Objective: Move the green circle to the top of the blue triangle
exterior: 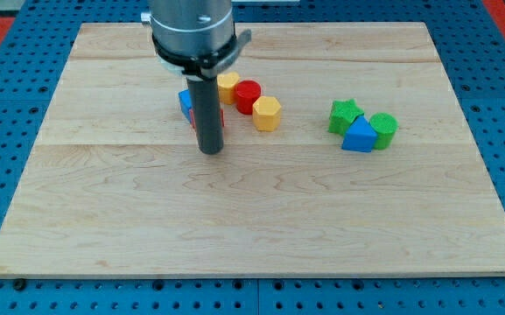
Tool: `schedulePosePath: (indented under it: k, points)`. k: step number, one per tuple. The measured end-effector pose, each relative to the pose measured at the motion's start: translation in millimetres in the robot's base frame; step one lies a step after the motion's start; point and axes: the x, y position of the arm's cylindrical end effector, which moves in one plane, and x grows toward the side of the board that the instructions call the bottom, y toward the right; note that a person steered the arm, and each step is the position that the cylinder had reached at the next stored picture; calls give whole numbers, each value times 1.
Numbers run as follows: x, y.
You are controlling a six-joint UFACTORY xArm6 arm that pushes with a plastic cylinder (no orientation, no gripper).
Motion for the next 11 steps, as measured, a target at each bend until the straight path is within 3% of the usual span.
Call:
schedulePosePath:
  k: [2, 4, 5, 7, 9, 10, 11]
  points:
    - [2, 159]
    - [-16, 247]
    - [-37, 242]
    - [-44, 152]
    - [-7, 140]
    - [-7, 97]
    - [-12, 122]
